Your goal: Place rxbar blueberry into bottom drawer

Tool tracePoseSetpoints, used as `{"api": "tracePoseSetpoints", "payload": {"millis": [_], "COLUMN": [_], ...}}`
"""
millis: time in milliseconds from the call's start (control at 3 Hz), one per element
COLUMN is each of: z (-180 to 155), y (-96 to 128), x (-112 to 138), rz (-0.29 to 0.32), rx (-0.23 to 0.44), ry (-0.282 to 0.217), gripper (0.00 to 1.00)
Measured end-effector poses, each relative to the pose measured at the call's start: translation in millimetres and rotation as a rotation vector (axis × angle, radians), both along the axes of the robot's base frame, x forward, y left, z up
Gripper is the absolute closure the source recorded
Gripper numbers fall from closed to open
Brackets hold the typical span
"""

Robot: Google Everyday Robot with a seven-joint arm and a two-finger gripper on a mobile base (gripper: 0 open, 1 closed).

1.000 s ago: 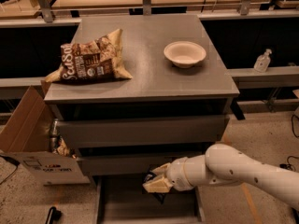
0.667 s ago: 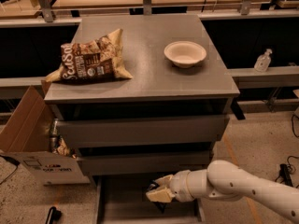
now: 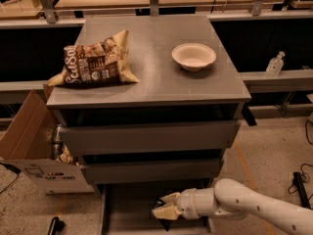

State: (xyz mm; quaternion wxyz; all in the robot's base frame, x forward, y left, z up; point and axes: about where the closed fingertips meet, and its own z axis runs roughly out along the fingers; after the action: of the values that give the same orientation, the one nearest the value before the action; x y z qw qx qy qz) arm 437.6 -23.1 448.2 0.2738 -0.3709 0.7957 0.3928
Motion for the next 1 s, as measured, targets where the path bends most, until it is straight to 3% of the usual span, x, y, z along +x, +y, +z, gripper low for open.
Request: {"api": "tracePoseSetpoints", "payload": {"millis": [333, 667, 1000], "z": [-23.1, -58.8, -124.0], "y": [-5.3, -14.9, -17.8], "x": [33.3, 64.8, 74.9], "rz": [-0.028, -0.024, 0.028], "rx": [0.002, 0.046, 0.091], "ry": [-0.055, -0.138, -0.146], "gripper": [1.0, 1.0, 1.0]}}
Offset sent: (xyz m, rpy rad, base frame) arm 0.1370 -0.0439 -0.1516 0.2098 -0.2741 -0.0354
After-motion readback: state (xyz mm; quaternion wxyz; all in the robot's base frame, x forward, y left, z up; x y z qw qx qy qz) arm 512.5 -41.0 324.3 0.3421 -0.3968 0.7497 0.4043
